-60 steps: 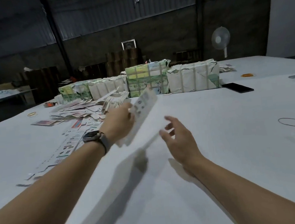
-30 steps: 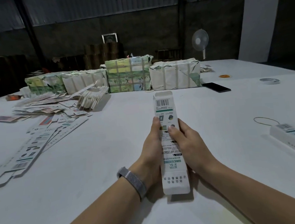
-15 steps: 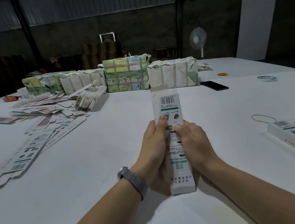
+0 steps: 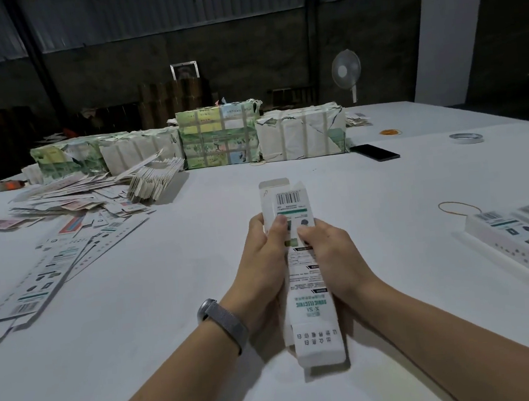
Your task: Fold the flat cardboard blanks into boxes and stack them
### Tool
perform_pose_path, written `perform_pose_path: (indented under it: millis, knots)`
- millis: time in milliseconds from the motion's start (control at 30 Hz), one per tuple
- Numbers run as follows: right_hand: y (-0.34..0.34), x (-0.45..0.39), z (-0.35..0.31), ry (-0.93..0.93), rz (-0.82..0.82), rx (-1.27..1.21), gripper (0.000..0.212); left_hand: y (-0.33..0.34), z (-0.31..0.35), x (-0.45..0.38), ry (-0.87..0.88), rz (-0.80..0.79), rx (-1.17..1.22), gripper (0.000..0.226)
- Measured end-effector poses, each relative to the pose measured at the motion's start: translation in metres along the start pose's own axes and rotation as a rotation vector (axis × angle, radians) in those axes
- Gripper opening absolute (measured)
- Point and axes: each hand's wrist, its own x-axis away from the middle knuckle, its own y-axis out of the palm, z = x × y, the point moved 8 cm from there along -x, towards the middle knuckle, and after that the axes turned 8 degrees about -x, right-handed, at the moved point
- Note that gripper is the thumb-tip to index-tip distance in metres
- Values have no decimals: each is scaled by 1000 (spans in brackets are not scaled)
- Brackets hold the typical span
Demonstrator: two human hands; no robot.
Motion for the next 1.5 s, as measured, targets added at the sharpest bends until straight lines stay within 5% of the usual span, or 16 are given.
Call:
perform_pose_path:
  millis: [267, 467, 1067, 1267, 1500]
  knots:
    - [-17, -5, -11, -86, 85, -107, 46, 20, -4, 6, -14, -143, 17, 22]
    - [-8, -3, -11, -98, 27, -124, 52, 10, 6, 3, 55, -87, 26, 33]
    - [-5, -5, -7, -37, -43, -228, 39, 11, 13, 6, 145, -102, -33, 21]
    - [-19, -10, -12, -73, 58, -199, 8, 17, 12, 7, 164, -145, -36, 21]
    - [-28, -11, -14, -145, 119, -173, 12, 19, 7, 6, 131, -154, -28, 21]
